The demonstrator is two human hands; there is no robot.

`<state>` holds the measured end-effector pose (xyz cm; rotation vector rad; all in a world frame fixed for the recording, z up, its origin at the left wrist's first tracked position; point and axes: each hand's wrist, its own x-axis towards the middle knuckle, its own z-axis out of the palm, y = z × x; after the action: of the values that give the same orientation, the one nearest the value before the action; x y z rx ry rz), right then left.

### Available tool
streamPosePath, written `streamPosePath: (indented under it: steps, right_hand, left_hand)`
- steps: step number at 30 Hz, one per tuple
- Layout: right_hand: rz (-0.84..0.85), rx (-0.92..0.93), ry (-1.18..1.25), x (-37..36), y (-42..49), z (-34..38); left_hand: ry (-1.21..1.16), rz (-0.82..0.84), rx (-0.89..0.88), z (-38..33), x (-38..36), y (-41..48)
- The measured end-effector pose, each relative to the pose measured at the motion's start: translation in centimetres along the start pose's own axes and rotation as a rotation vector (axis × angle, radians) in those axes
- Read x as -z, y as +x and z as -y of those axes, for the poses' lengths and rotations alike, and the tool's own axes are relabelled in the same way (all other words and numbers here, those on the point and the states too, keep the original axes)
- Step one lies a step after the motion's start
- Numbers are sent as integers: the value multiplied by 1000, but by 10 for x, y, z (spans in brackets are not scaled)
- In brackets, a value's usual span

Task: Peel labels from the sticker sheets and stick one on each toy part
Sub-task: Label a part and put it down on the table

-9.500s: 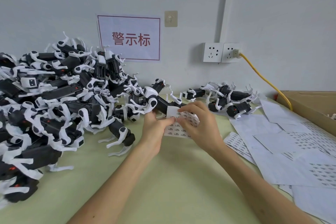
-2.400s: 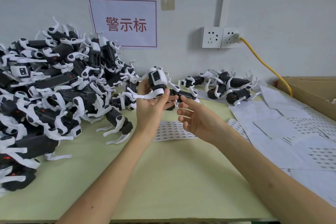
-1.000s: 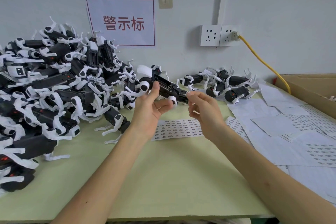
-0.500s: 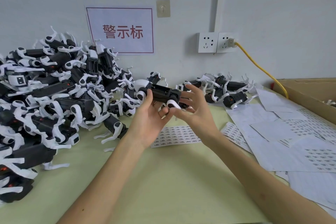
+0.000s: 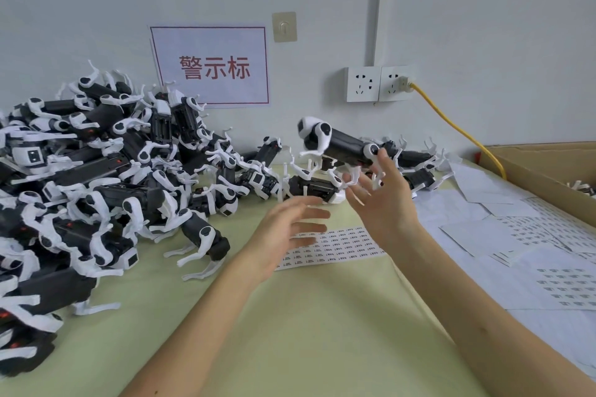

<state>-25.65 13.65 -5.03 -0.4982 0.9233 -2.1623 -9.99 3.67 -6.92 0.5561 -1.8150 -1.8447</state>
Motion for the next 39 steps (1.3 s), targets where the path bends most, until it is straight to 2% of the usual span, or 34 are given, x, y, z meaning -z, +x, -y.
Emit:
streamPosePath:
  steps: [3,5,8,12,17,22,25,27,29,32,39]
  right_hand:
    - [41,-15,14,-1,0,1]
    - [87,-28,-106,-6,-2,-3]
    - [143,-24,-386,-11,-4,-15]
    - [121,11,-440,-14,-6,-22]
    - [99,147,-534,-15,-5,-17]
    - [-54,279,-438,-9,1,-6]
    - [110,253,-488,-8,1,-3]
    - [274,207,-562,-11,-2,-8]
    - [362,185,-623,-13,-5,-16]
    - [399,208,-659,-17,-9,-22]
    - [360,247,-725,-17,-11,-21]
  left_hand:
    - [-298,-53,106,-3,7,2]
    - [-382,18,116,-7,12,3]
    - [-187,131,150,-7,6,1]
    - [-53,183,96,0,2,1]
    - [-83,96,-8,-1,2,-1]
    - [-222,-129,-89,-3,5,4]
    - [-296,-213,-104,-4,9,7]
    - [-238,-233,-133,-3,8,8]
    - [-138,-228,-188,0,5,7]
    - [-54,-221,-243,4,2,7]
    - [-17,-217,-300,3,0,5]
